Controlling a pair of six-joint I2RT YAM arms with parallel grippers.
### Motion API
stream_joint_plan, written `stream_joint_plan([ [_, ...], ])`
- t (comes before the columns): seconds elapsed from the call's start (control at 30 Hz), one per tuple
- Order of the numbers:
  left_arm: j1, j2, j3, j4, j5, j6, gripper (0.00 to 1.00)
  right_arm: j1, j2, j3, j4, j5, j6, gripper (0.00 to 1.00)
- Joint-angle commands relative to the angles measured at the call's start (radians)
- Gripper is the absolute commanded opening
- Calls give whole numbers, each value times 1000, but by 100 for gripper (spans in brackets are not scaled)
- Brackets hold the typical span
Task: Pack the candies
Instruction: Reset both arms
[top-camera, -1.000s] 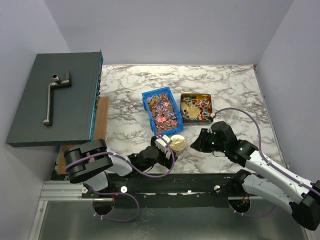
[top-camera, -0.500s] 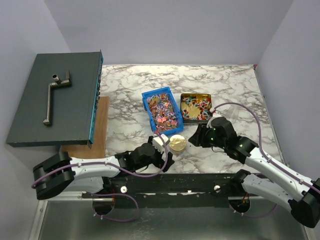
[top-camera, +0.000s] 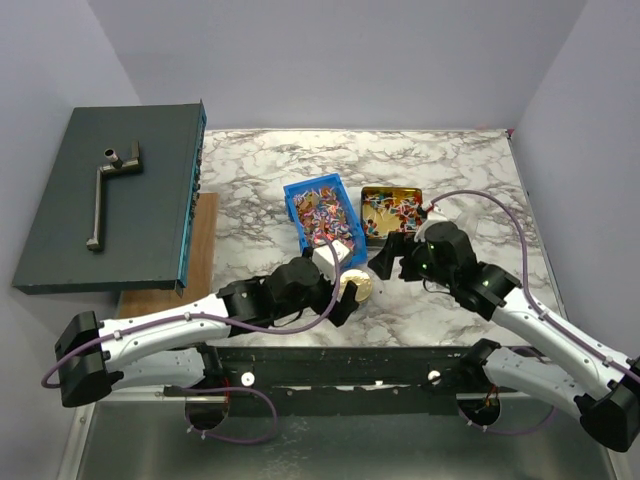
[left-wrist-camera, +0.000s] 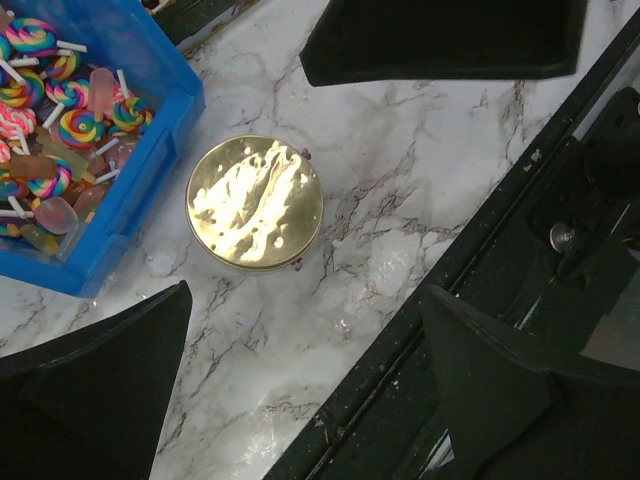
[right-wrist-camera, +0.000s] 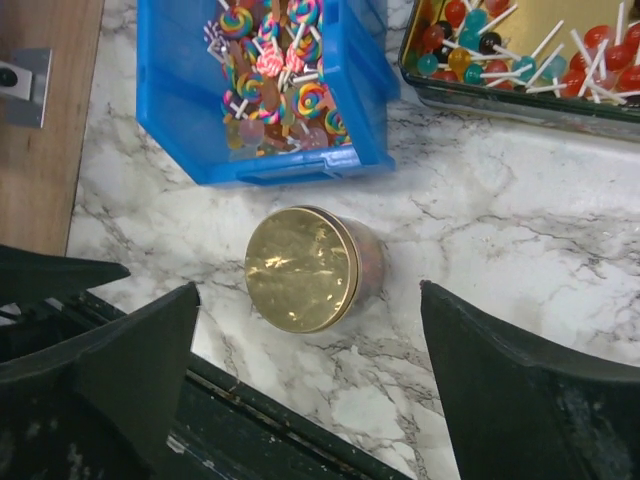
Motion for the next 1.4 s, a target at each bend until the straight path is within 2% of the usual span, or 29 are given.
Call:
stream_joint_plan([
  [0.0,6,55,147,-253,-29,6,99,5,12,61,-6,51,-33,100],
  [0.13,23,40,206,-302,-26,6,99,5,26,109,-37,136,8,100],
  [0.23,42,-6,222,-314,-39,6,99,5,42,141,-53,139,0,100],
  [0.37,79,-67,237,-344,-52,12,99,5,45,167,-74,231,63,100],
  [0.53,131,-161,234,-367,-76,35,99,5,38,203,-105,307,46,100],
  [0.87,169,-372,217,-379,-177,38,99,5,-37,248,-134,341,-25,100],
  [1.07,170,-454,224,-393,-175,34,99,5,-59,306,-205,332,-42,100],
  [1.37,171,-563,209,-392,-143,-31,99,4,-144,317,-212,222,-68,100],
])
